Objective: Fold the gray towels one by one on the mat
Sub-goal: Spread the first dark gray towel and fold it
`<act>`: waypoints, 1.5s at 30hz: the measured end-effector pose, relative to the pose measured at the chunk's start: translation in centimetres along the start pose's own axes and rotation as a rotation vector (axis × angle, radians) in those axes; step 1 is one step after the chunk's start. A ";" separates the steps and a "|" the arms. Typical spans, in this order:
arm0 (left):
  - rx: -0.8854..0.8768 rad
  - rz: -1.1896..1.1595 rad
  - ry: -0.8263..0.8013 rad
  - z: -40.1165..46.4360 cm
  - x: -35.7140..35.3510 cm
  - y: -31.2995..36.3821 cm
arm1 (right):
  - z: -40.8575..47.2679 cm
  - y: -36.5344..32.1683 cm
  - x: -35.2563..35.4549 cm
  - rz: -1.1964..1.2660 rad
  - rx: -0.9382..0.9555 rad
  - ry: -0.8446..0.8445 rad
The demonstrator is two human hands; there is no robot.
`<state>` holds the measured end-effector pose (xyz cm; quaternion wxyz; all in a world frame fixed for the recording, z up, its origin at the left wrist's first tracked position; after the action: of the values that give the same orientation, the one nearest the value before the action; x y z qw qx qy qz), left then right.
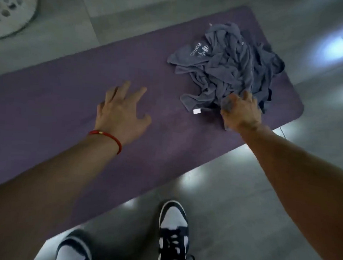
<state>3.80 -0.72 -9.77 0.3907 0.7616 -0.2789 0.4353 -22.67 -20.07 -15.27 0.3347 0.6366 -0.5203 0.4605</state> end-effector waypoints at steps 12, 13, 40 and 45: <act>-0.044 -0.016 0.162 14.9 -4.5 -8.7 | 14.1 1.0 -0.6 -0.086 -0.023 0.482; -0.044 -0.030 0.154 14.6 -4.2 -8.8 | 13.6 0.3 0.1 -0.046 -0.001 0.479; -0.264 -0.189 0.153 -1.7 7.8 -25.7 | -7.2 -32.6 -0.7 -0.108 1.022 0.220; -0.176 0.005 0.020 -4.4 9.6 -32.2 | -5.6 -37.0 -0.2 -0.222 1.023 0.203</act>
<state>30.90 19.48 -11.30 0.4580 0.7193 -0.3139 0.4176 11.88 -6.31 -11.49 0.0769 0.7218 -0.1238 0.6765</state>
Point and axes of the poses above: each hand's wrist, its own z-axis towards the middle knuckle, its own x-axis out of the back of the hand, y = z × x, the point moved 4 cm from there along z, towards the middle knuckle, and after that the axes turned 2 degrees about y, right-handed, at the moved point
